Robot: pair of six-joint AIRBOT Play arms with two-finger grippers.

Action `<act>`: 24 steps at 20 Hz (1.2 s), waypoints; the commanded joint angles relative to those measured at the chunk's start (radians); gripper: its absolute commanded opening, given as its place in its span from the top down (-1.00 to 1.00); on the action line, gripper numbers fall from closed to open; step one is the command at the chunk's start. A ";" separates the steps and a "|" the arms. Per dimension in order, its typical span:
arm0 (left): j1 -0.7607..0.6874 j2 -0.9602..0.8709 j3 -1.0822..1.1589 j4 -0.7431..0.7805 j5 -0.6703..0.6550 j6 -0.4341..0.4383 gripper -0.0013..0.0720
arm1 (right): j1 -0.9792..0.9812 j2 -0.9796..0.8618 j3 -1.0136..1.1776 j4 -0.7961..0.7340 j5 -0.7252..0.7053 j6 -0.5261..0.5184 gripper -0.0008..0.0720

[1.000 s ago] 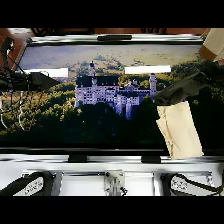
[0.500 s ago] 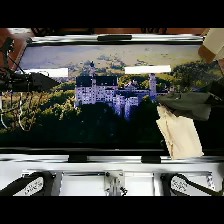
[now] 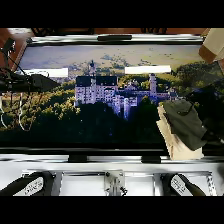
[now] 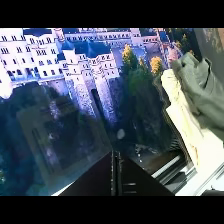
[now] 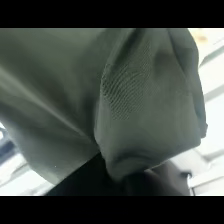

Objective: Fold the shirts.

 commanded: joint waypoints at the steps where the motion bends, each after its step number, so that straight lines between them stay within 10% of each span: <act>1: -0.001 0.000 0.000 0.003 0.000 0.000 0.88 | -0.010 0.033 -0.142 -0.082 0.006 0.014 -0.47; 6: -0.016 -0.003 0.000 0.191 0.011 -0.019 0.88 | -0.009 0.030 0.058 -0.287 0.024 -0.081 -0.47; 12: -0.341 -0.003 0.004 1.166 0.078 -0.446 0.88 | 0.415 0.030 0.431 -0.122 -0.430 0.076 -0.47; 14: -0.423 -0.008 0.004 1.167 0.071 -0.514 0.64 | 0.613 0.002 0.392 -0.140 -0.522 0.261 -0.47; 17: -0.481 -0.069 0.004 1.107 -0.081 -0.550 -0.71 | 0.756 -0.113 0.329 -0.011 -0.456 0.248 -0.47; 24: -0.518 -0.113 -0.063 1.102 -0.103 -0.615 -0.70 | 0.886 -0.236 0.320 0.012 -0.380 0.209 -0.47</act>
